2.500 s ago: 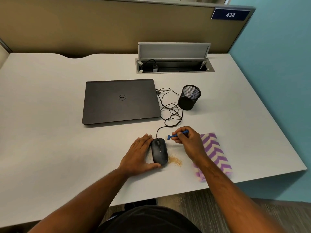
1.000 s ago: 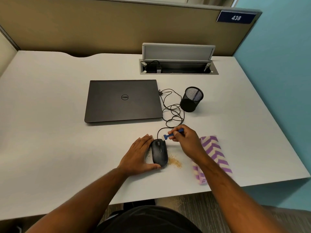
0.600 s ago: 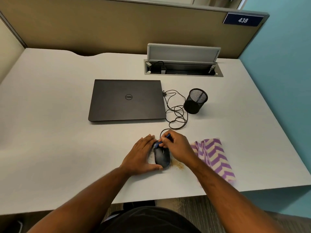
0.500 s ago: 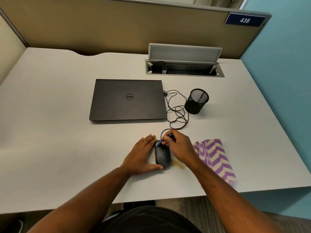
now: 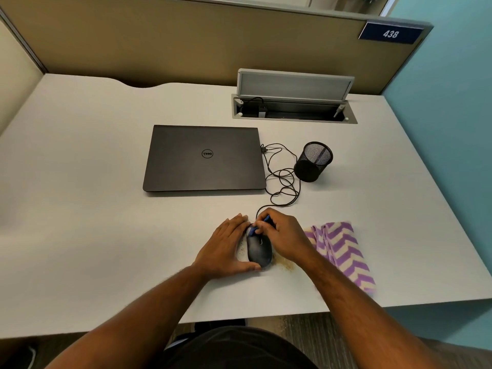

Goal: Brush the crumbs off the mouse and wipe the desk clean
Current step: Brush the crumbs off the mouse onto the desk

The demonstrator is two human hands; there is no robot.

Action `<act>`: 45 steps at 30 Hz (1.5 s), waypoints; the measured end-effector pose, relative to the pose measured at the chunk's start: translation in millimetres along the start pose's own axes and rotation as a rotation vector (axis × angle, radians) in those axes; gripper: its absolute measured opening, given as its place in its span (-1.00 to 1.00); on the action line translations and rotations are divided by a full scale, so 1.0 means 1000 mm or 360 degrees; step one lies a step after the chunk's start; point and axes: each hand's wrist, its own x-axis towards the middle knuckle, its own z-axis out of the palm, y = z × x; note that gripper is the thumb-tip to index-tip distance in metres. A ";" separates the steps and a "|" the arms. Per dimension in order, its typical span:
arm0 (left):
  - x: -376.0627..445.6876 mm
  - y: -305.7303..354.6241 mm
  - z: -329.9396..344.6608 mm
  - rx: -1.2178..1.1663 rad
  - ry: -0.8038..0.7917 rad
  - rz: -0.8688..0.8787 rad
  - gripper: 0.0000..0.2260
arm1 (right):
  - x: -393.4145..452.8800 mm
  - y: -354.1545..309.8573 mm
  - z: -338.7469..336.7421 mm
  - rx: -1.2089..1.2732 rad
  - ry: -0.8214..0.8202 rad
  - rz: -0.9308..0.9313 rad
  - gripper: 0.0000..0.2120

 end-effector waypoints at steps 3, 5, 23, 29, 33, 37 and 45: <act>0.000 0.000 0.000 -0.0006 -0.0019 -0.0016 0.03 | 0.002 -0.002 -0.003 0.0043 0.0072 0.0000 -0.92; 0.001 0.000 0.001 -0.0015 -0.0014 -0.0018 0.03 | 0.004 -0.004 -0.005 0.0031 0.0213 0.0028 -0.92; 0.001 0.000 0.000 -0.0040 -0.0021 -0.0021 0.02 | 0.018 -0.002 -0.005 0.0160 0.0606 0.0250 -0.80; 0.001 -0.001 0.001 -0.0043 -0.0013 -0.0018 0.03 | 0.024 0.012 -0.002 0.0150 0.0457 0.0463 -0.84; 0.002 -0.001 0.001 -0.0032 -0.0023 -0.0020 0.03 | 0.026 0.009 -0.005 0.0240 0.0564 0.0466 -0.80; 0.001 -0.001 0.000 -0.0044 -0.0030 -0.0025 0.02 | 0.027 0.012 0.001 0.0143 0.0490 0.0466 -0.82; 0.002 0.000 0.000 -0.0047 -0.0040 -0.0029 0.02 | 0.029 0.010 0.001 0.0060 0.0491 0.0475 -0.81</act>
